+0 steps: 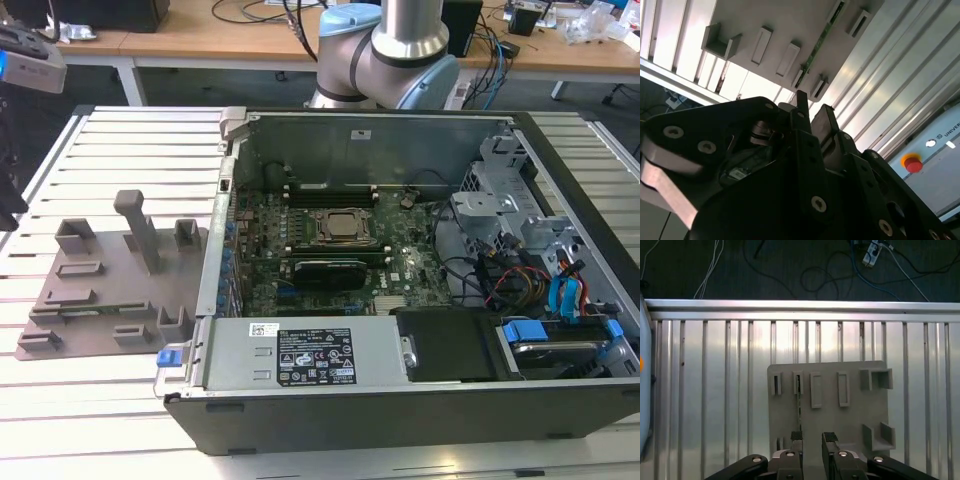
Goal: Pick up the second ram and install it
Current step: 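Pick up the second ram and move it above second insertion slot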
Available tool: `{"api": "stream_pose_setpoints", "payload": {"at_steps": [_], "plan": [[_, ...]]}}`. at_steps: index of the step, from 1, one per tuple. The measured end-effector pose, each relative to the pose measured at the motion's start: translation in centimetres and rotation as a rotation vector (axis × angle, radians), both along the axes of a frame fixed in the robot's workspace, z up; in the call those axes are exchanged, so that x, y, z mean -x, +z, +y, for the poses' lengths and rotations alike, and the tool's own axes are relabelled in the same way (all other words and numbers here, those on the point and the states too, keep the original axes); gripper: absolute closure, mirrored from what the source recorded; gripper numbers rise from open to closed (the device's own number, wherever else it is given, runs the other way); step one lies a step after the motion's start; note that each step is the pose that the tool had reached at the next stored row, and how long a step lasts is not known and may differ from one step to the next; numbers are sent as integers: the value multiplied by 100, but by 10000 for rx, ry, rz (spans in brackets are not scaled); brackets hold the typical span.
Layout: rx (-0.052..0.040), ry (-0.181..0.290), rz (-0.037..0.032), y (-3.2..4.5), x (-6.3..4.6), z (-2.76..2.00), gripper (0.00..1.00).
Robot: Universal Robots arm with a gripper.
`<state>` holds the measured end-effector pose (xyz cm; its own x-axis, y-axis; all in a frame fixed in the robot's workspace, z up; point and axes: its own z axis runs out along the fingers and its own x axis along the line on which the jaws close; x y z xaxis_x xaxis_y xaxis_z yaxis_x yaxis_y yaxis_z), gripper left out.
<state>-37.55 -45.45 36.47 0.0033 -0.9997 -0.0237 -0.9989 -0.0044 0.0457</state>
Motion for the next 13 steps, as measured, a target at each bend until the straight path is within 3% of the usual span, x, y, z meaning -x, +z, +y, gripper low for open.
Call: {"api": "stream_pose_setpoints", "payload": {"at_steps": [5, 13], "plan": [[-1, 1, 0, -139, -2, 0, 70], [0, 2, 0, -279, -3, -1, 70]]}}
